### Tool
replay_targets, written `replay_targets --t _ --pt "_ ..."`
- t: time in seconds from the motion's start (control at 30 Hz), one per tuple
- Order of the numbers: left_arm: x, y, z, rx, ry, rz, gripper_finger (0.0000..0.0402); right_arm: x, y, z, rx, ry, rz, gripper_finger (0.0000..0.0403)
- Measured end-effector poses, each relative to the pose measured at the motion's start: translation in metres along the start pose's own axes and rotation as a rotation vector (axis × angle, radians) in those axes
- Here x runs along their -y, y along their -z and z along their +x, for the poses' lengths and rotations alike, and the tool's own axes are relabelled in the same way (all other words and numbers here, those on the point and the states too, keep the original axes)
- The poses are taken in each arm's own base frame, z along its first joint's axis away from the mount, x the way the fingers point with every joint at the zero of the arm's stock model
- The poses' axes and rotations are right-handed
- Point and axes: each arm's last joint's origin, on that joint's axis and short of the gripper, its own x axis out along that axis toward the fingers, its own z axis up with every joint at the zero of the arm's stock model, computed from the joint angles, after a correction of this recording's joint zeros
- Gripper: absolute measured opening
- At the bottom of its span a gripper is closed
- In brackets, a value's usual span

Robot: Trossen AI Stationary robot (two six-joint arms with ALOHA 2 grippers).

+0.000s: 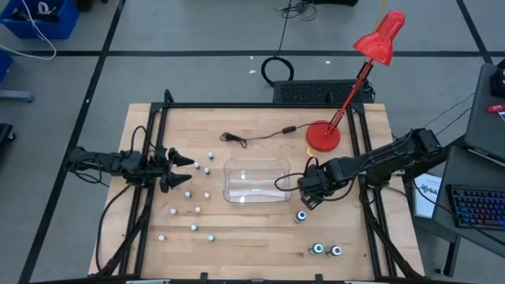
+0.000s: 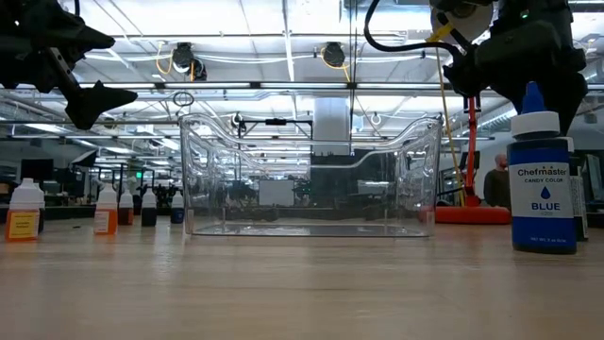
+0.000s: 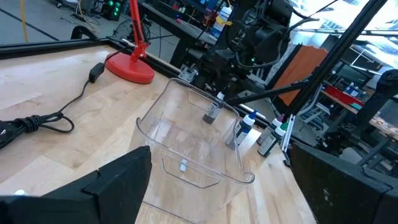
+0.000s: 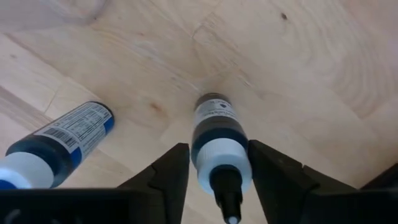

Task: Pick & Place food coloring
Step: Put the large black food coloring bottle into the transparent bin

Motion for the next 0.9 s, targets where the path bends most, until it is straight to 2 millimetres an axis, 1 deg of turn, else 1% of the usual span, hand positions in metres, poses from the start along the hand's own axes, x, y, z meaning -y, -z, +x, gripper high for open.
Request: replay_targets --t 0.23,0.57,0.9 --pt "0.0 0.0 0.0 0.0 0.0 0.0 0.0379 0.0 0.0001 0.0 -0.002 0.0 0.0 0.0129" --pt "0.0 0.0001 0.0 0.0 0.0 0.0 0.0379 0.0013 0.0023 0.0 -0.06 -0.002 0.009 0.0128" --pt "0.0 0.0 0.0 0.0 0.0 0.0 0.0379 0.0013 0.0022 0.0 -0.056 0.0 0.005 0.0128"
